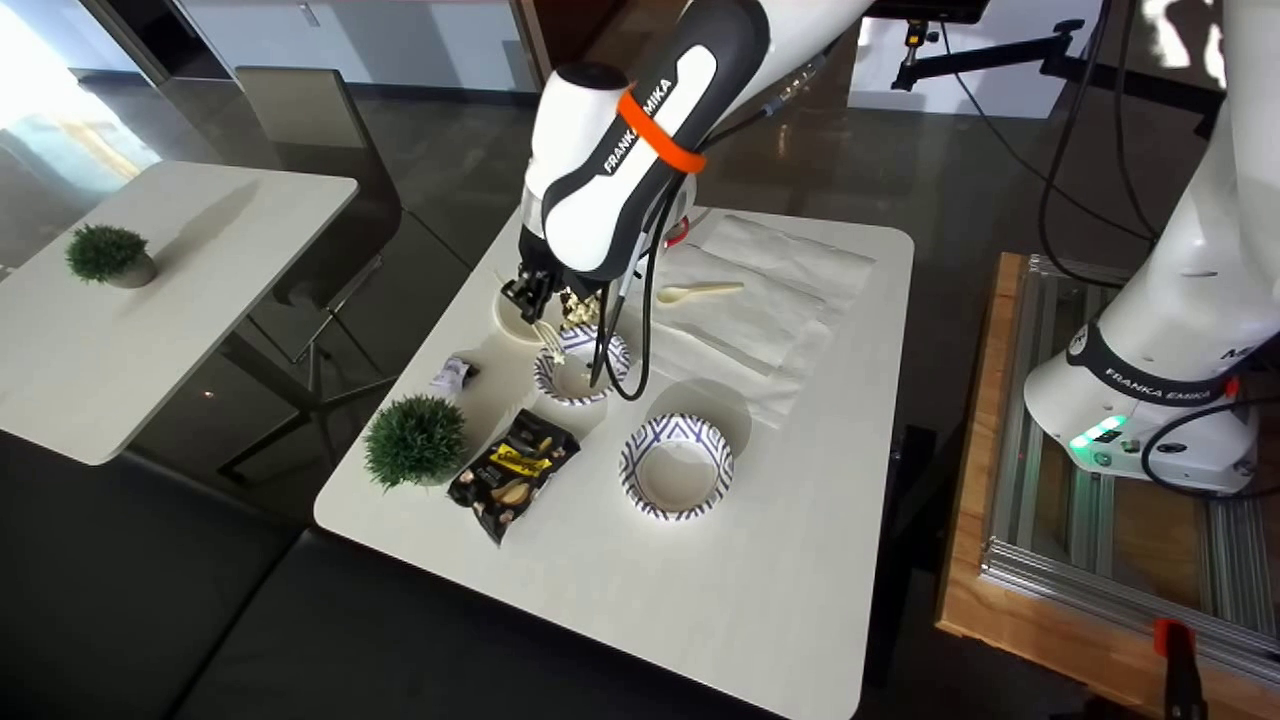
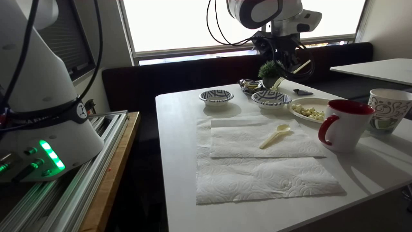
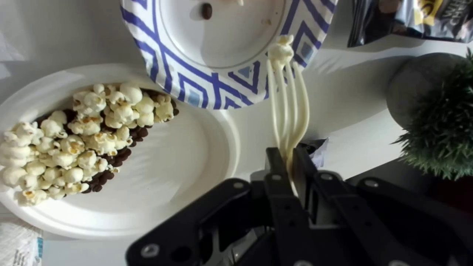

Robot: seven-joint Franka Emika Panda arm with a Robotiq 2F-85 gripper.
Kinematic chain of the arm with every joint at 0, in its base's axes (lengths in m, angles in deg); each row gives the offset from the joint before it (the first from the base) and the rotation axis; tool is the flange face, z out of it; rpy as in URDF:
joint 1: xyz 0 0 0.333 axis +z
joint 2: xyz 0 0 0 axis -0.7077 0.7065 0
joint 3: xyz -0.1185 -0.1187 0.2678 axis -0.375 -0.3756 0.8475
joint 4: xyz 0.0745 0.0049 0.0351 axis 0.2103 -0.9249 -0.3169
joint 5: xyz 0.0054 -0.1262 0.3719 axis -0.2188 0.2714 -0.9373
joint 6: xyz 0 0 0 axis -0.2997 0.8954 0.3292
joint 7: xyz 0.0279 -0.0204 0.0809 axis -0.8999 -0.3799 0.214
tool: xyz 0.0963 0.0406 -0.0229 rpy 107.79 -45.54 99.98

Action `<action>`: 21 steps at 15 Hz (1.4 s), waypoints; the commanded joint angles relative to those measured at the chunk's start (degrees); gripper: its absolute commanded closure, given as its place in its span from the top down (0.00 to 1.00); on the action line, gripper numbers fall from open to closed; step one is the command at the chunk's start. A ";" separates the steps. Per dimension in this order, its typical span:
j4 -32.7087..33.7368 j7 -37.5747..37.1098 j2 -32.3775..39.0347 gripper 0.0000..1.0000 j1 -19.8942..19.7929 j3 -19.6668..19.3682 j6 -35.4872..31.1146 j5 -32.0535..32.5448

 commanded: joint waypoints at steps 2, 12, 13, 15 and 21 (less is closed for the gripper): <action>-1.54 -0.81 0.55 0.03 -1.34 -0.75 0.41 1.66; -0.43 0.88 3.69 0.03 -3.45 1.22 -1.62 1.16; -0.26 0.86 4.03 0.03 -3.46 1.39 -2.22 1.17; 0.10 0.62 4.74 0.03 -3.11 1.09 -2.95 1.62; 0.70 0.21 5.97 0.03 -2.63 0.62 -4.76 2.45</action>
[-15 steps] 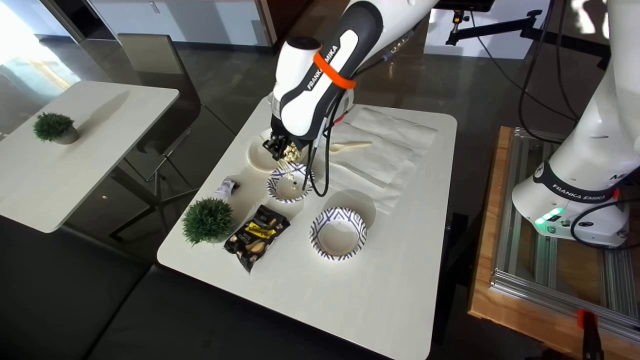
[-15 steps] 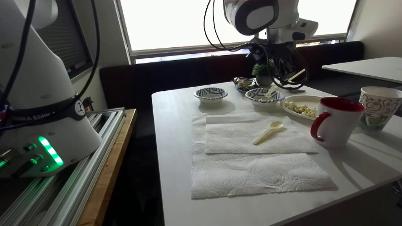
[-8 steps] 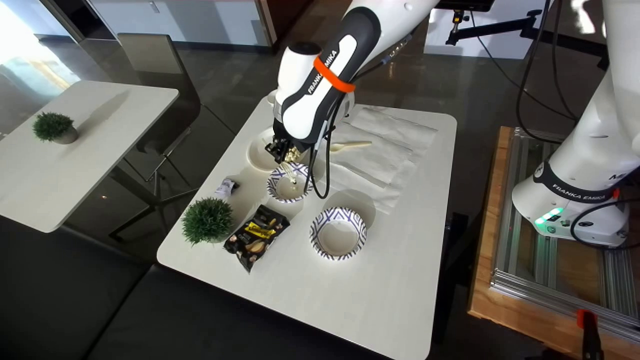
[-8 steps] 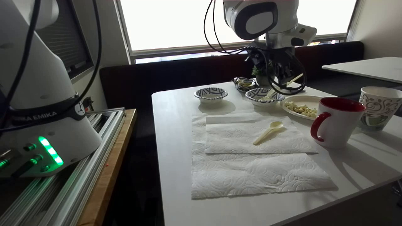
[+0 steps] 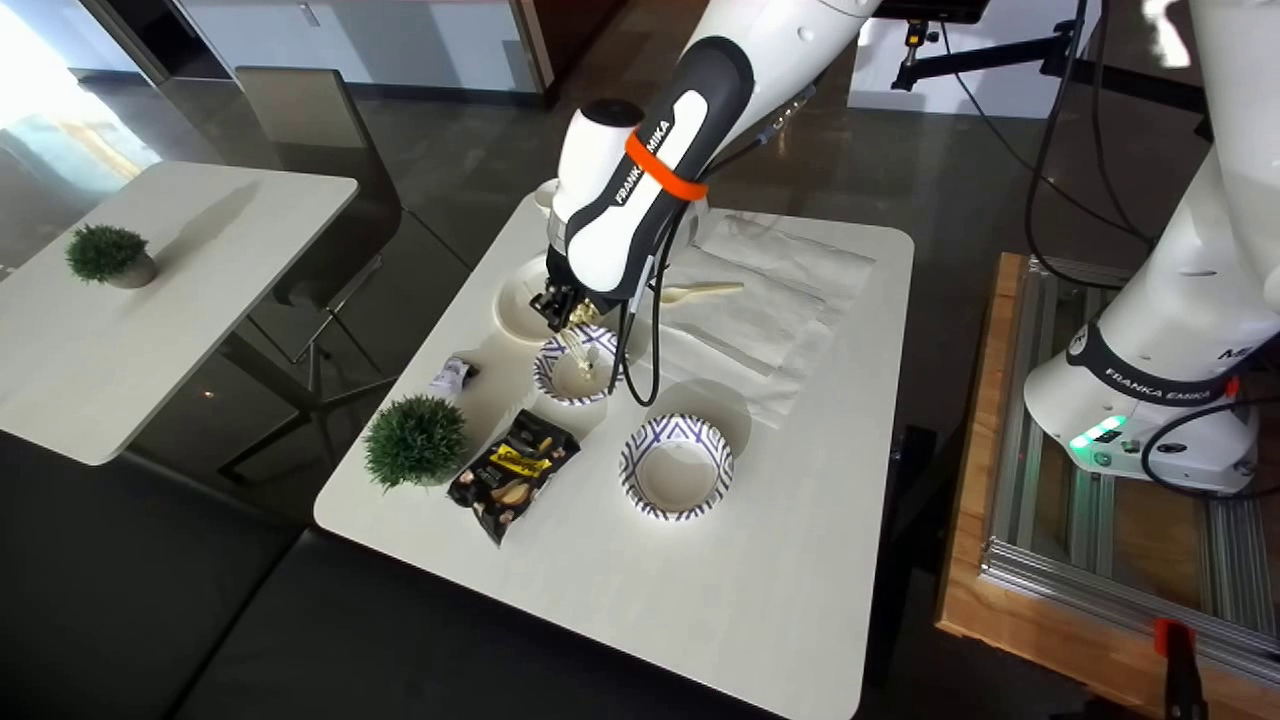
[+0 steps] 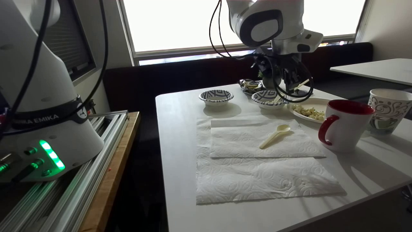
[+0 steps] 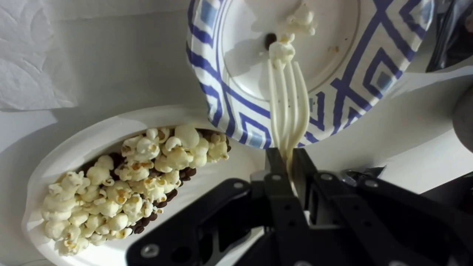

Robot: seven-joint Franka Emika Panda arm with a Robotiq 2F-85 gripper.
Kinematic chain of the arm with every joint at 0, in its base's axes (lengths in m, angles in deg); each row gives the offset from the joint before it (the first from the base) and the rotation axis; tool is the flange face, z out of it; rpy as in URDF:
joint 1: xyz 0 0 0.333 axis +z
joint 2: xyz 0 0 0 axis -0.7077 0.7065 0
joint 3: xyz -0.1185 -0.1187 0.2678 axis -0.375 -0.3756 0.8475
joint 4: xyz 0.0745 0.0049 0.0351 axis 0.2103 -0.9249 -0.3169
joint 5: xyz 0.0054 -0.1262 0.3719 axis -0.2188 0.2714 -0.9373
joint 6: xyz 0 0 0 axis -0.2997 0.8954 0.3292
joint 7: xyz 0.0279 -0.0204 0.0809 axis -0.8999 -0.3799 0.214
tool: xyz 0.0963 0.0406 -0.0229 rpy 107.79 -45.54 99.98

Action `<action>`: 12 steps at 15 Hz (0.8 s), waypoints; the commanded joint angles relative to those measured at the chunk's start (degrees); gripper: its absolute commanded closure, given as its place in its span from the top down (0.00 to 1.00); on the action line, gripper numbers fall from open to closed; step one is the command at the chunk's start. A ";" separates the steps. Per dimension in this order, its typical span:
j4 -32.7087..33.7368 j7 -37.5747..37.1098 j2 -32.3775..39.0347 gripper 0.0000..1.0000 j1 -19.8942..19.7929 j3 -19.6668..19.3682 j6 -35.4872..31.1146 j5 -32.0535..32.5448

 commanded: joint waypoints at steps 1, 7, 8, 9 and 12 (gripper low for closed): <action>1.28 -0.32 1.47 0.03 0.25 -0.53 -1.74 2.52; 0.74 0.08 0.50 0.03 -1.01 1.46 -2.18 2.88; 0.64 0.13 0.14 0.03 -1.27 2.06 -1.87 2.68; 0.45 0.38 -0.25 0.03 -1.65 2.77 -2.24 2.50; 0.13 1.23 -0.58 0.03 -2.98 3.88 -2.92 2.51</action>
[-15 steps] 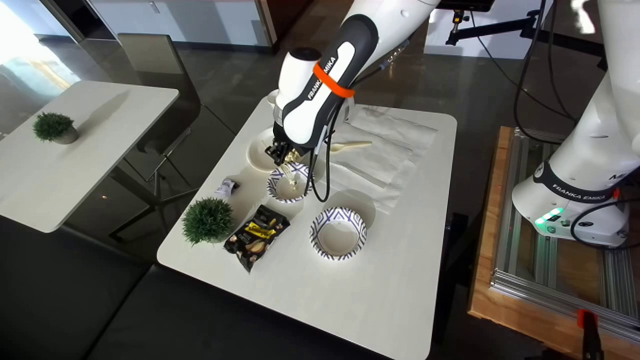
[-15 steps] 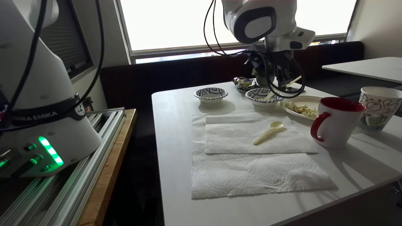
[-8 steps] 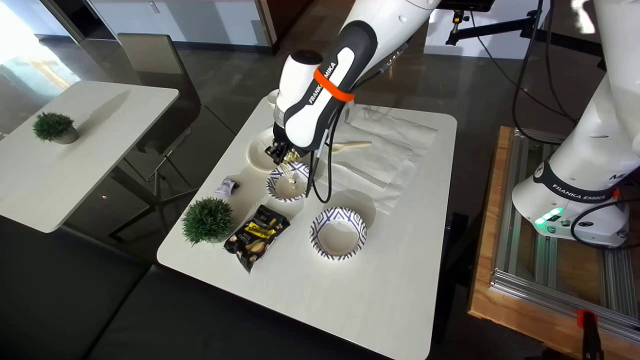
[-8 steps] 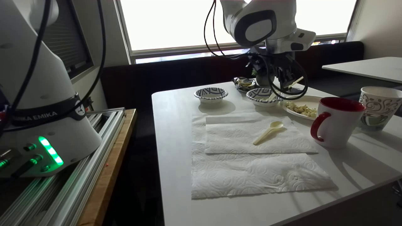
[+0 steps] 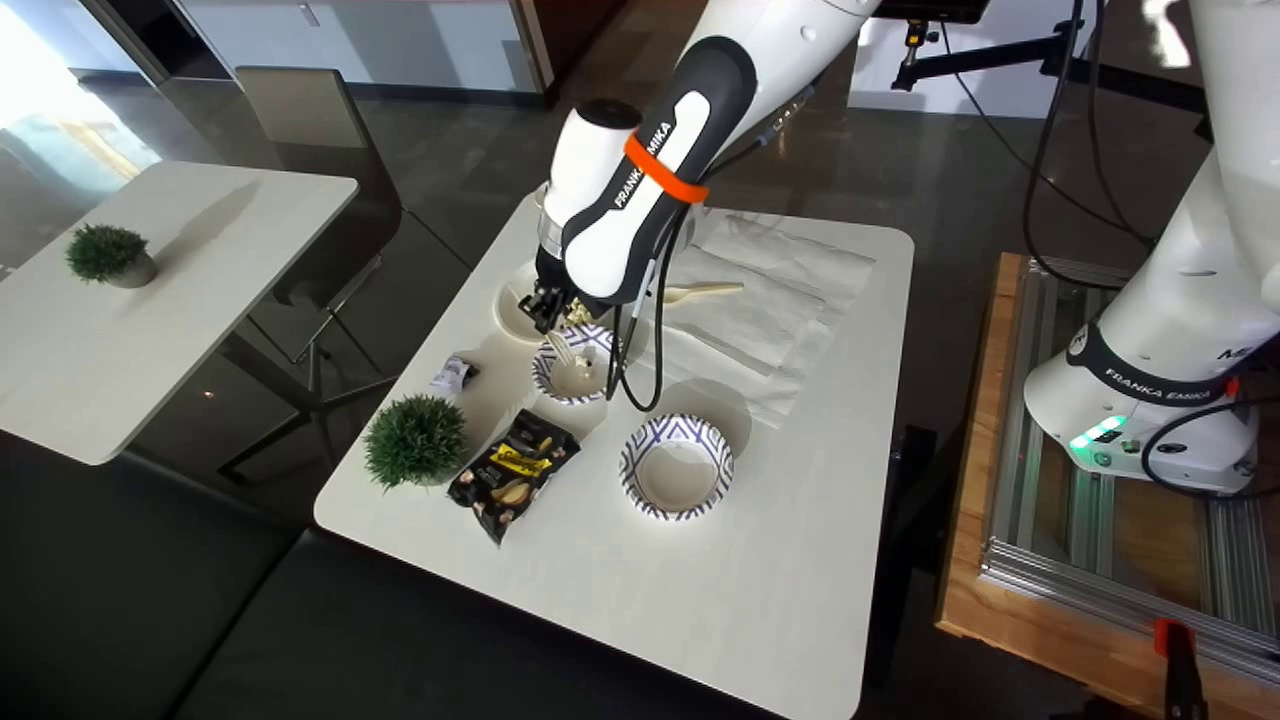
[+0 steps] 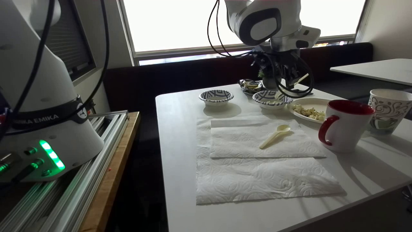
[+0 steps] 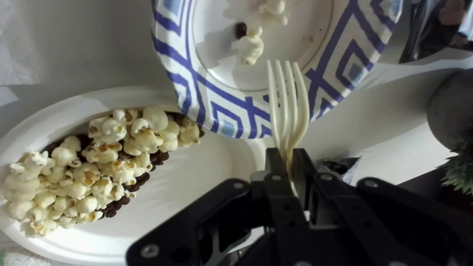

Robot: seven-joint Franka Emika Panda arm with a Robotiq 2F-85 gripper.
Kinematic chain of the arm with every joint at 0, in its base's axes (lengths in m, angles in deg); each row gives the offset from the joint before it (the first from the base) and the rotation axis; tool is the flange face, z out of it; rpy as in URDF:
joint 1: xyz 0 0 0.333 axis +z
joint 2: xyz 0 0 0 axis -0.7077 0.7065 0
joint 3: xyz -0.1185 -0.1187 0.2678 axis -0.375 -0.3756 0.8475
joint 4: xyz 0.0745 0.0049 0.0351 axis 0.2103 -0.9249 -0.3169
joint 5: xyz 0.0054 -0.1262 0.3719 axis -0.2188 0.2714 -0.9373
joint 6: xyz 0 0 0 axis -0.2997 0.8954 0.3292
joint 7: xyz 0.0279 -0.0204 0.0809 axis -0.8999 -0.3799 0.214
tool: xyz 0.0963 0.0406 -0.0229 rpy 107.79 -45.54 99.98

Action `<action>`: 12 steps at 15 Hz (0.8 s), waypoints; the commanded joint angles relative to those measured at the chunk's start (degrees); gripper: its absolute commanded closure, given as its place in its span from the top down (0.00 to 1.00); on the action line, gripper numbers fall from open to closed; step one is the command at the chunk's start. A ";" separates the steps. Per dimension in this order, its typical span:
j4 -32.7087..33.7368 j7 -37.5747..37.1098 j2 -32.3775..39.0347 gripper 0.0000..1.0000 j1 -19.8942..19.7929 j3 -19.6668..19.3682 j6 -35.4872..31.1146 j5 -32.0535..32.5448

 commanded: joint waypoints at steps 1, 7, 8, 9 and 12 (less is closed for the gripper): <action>-0.42 1.71 -0.62 0.03 -3.23 2.66 -1.02 0.52; 0.09 -0.04 -1.31 0.03 -1.83 -0.68 -5.35 1.50; 0.10 -0.28 -1.51 0.03 -1.71 -1.04 -5.75 1.56; 0.16 -0.56 -1.78 0.03 -1.56 -1.41 -5.82 1.56; 0.10 -1.36 -2.44 0.03 0.06 -3.97 -6.75 2.01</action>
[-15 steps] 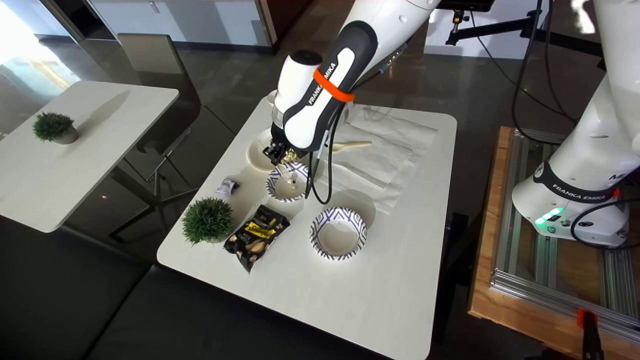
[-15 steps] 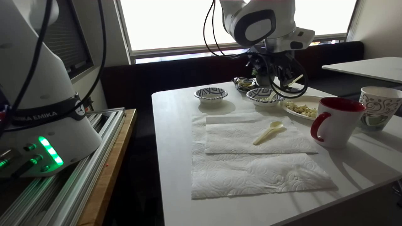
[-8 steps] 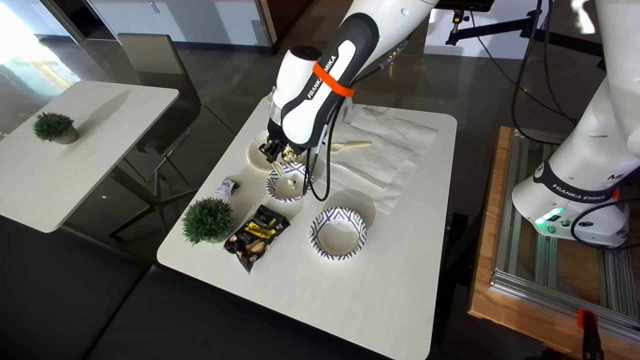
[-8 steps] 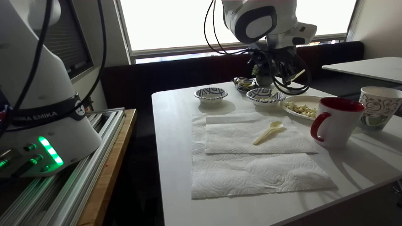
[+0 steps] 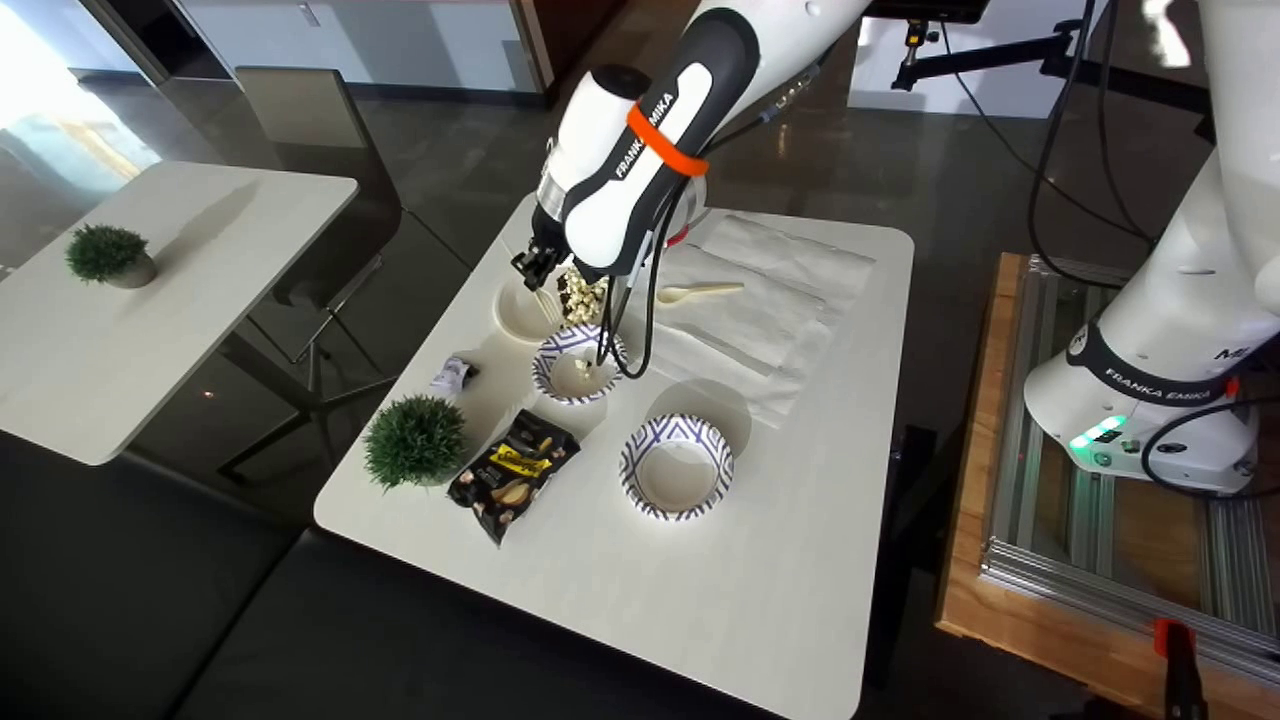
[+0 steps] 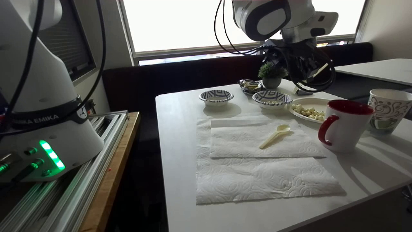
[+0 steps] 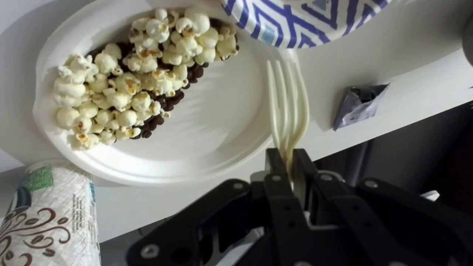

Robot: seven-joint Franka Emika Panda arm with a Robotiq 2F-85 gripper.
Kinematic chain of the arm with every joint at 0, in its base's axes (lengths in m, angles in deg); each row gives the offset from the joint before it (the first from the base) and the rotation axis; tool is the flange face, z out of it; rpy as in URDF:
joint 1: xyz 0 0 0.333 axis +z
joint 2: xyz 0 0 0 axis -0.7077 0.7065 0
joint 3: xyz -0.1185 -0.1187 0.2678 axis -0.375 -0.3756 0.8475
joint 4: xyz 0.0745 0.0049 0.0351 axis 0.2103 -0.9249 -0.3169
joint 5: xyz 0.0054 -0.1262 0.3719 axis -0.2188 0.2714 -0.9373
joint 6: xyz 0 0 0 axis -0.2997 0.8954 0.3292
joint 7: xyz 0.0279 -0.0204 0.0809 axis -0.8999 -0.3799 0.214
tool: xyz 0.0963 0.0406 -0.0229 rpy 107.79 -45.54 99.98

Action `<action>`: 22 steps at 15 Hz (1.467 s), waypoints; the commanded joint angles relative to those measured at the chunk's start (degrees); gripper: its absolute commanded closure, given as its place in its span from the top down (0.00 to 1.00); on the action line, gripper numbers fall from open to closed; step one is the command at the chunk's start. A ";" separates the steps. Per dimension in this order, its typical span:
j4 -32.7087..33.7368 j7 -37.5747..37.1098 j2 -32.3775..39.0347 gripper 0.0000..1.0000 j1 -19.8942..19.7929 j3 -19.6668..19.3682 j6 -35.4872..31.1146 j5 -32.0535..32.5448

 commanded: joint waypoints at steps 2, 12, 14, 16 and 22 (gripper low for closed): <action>-0.23 -3.05 -1.49 0.03 3.07 -4.75 -1.09 2.31; 0.15 -5.82 0.24 0.03 10.79 -14.84 -2.27 4.89; 0.28 -6.17 0.78 0.03 11.65 -15.60 -1.78 5.05; 0.38 -6.50 1.37 0.03 12.44 -16.25 -1.66 5.03; 0.52 -7.07 2.50 0.03 13.47 -16.79 -1.15 4.99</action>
